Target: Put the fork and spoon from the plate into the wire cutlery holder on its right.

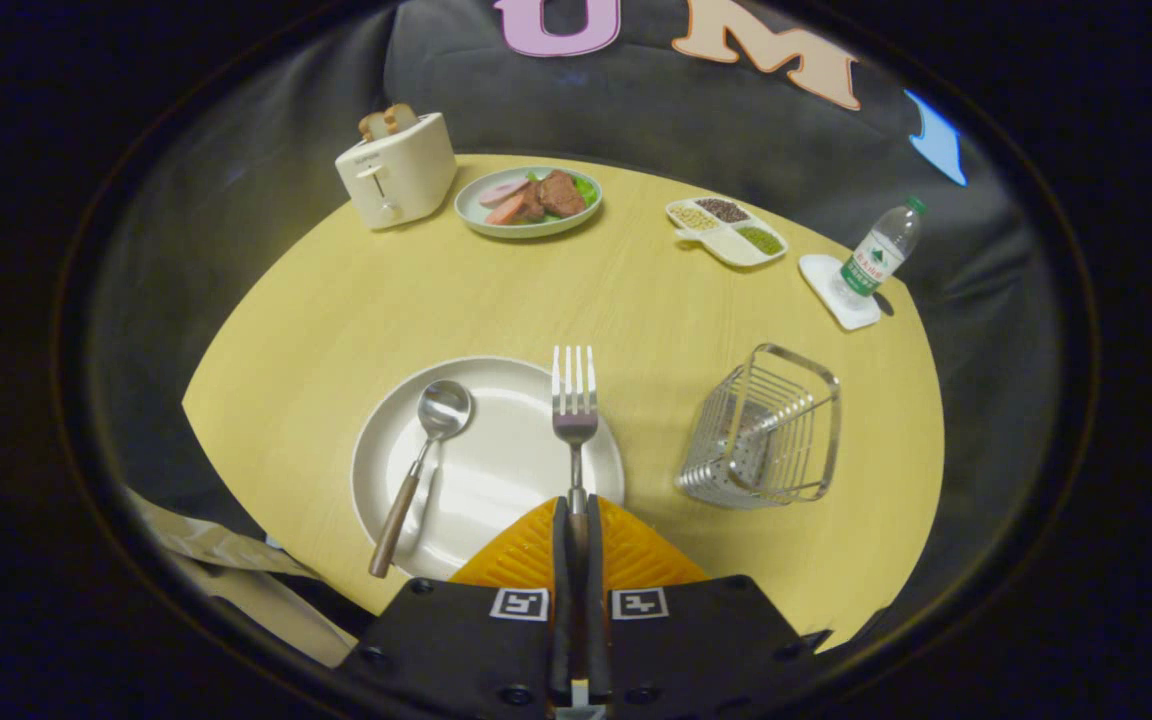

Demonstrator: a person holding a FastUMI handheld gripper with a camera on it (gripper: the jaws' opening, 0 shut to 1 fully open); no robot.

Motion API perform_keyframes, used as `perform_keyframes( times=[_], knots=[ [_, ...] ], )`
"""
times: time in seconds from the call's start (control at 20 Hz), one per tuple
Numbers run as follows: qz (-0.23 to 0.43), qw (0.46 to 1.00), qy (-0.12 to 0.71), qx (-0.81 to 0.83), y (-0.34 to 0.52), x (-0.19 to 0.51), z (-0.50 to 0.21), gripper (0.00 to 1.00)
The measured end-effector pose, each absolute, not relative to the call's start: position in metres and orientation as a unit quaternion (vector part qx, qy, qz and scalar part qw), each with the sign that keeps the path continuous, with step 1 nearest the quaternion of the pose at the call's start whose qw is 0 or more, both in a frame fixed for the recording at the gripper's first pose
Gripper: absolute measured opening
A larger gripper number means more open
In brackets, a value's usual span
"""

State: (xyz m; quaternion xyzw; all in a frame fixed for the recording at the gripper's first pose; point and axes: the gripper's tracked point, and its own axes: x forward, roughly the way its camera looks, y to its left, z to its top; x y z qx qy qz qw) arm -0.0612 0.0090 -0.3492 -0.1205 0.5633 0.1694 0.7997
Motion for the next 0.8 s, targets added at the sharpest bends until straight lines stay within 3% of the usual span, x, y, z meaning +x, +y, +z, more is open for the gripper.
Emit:
perform_keyframes(
  times=[0.8],
  knots=[
    [0.159,0.767,0.589,-0.196,-0.088,-0.017,-0.314,0.09]
  ],
)
